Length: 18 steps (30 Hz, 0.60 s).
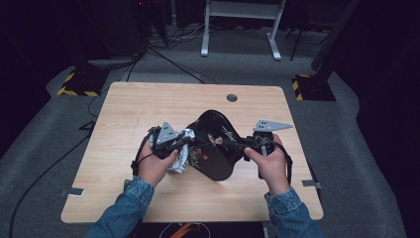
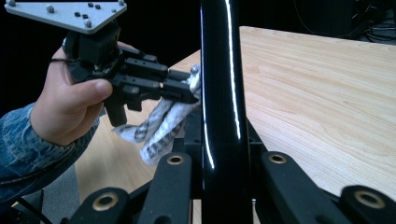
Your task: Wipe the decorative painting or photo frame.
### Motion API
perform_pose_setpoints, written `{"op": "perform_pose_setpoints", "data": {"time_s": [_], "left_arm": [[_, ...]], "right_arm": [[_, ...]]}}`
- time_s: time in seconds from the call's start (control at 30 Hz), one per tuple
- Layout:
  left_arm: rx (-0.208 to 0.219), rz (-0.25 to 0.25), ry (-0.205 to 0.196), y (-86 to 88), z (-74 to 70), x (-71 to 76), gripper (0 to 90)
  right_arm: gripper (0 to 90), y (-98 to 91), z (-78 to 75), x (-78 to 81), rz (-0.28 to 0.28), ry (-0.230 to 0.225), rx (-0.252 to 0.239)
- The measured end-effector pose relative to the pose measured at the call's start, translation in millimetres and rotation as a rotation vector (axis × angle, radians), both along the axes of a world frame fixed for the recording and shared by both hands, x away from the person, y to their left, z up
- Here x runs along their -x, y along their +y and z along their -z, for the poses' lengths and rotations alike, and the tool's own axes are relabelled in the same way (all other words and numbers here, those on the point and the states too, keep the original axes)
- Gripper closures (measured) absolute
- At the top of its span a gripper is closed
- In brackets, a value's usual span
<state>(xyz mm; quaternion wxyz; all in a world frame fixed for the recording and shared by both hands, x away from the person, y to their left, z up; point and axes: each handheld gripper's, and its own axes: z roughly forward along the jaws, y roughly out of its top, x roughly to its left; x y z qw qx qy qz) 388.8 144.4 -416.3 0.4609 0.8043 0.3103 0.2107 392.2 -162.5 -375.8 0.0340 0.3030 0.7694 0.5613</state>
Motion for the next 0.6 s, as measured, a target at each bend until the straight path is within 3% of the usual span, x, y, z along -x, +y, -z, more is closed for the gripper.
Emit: {"op": "perform_pose_setpoints", "data": {"time_s": [0.37,0.6], "left_arm": [[-0.029,0.132,-0.009,-41.1,1.5,21.9,80.6],[-0.039,0.178,-0.015,-52.9,4.2,27.8,80.6]], "right_arm": [[80.5,-0.7,0.6,-1.2,0.008,0.007,-0.013],[80.3,0.0,0.7,-1.3,0.011,0.009,-0.014]]}}
